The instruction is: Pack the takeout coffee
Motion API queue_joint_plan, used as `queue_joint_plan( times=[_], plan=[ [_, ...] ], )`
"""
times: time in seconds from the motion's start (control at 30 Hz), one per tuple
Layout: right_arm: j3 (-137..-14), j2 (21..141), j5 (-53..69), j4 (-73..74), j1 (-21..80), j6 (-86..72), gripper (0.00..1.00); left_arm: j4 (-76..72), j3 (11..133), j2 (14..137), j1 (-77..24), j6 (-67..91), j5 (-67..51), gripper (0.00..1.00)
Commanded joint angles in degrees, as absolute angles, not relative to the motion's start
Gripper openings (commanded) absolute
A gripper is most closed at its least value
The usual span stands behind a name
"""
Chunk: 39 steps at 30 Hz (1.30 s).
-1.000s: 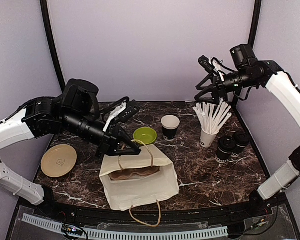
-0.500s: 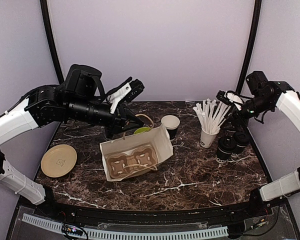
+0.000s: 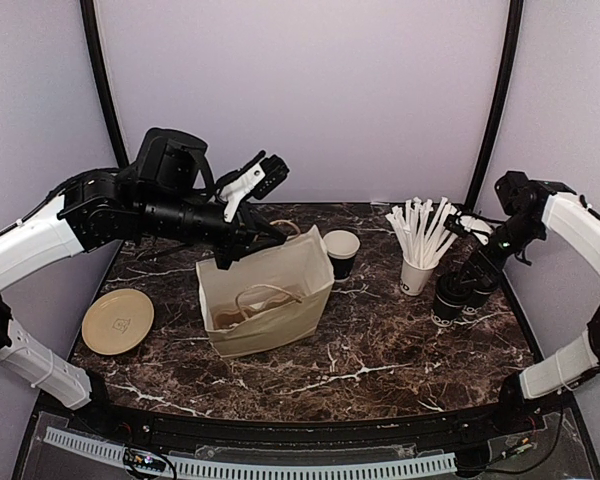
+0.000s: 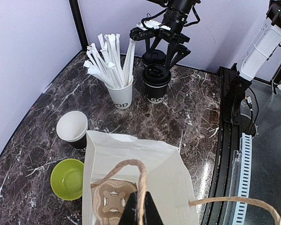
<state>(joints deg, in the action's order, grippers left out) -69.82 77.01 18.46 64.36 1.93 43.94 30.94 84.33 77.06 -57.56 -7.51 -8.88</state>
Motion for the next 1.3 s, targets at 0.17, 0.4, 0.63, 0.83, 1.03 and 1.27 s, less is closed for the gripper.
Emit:
queue_joint_plan(
  times=[0.17,0.4,0.63,0.83,1.03,1.27],
  plan=[
    [-70.3,81.6,16.13,63.77,2.68,46.22,0.98,30.51,83.06,75.11,-56.98,-8.17,-8.27,0.0],
    [-69.67,82.3,12.41,63.34,5.65,46.4,0.97,30.97,83.09,75.87,-56.82,-8.26,-8.39,0.0],
    [-69.88,83.34,9.91,62.38,7.77,45.56,0.92,31.46,83.14,76.36,-56.78,-8.26,-8.64,0.0],
    [-69.18,84.01,8.11,61.62,9.14,44.85,0.91,31.46,82.91,76.38,-56.75,-8.31,-8.72,0.0],
    [-68.72,84.36,8.05,61.71,9.67,44.56,0.84,31.37,82.16,76.12,-56.7,-8.1,-8.75,0.0],
    [-67.6,84.24,6.81,61.85,10.37,43.97,0.75,31.46,82.0,75.89,-56.69,-7.93,-8.96,0.0]
  ],
)
